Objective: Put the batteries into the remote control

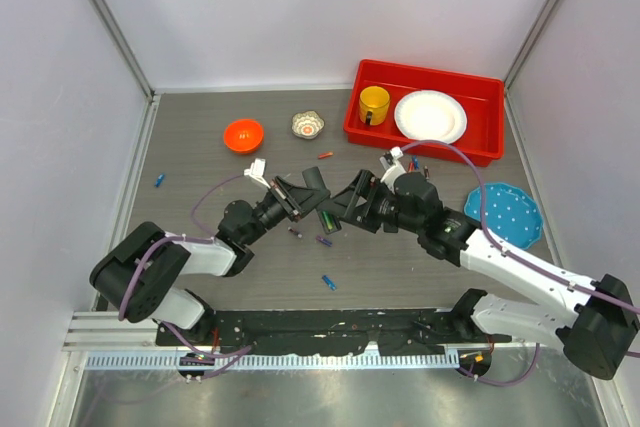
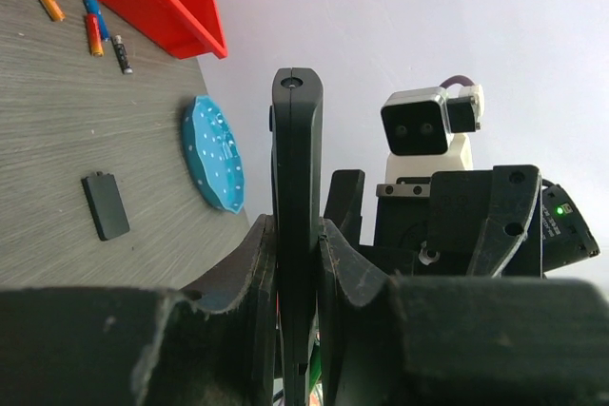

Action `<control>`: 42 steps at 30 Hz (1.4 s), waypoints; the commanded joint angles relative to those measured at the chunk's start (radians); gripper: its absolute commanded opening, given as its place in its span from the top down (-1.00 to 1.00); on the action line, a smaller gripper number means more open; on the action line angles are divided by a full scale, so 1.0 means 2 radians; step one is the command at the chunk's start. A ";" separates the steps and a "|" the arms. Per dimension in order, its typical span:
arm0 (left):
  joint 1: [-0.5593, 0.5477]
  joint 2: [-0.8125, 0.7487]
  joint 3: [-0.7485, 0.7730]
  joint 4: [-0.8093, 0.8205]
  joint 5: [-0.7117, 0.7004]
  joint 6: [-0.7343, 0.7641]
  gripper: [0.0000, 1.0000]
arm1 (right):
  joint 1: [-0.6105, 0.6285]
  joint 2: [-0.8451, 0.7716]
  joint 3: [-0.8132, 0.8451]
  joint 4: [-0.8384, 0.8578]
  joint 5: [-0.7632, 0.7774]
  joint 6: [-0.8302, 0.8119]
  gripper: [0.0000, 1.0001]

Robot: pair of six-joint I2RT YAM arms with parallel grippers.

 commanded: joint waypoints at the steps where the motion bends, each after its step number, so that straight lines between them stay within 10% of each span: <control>1: -0.001 -0.008 0.016 0.130 -0.004 0.011 0.99 | -0.002 0.003 0.000 0.021 -0.012 0.005 -0.69; 42: -0.001 -0.029 0.003 0.130 0.001 0.017 1.00 | -0.020 0.037 -0.018 0.056 -0.009 0.022 -0.64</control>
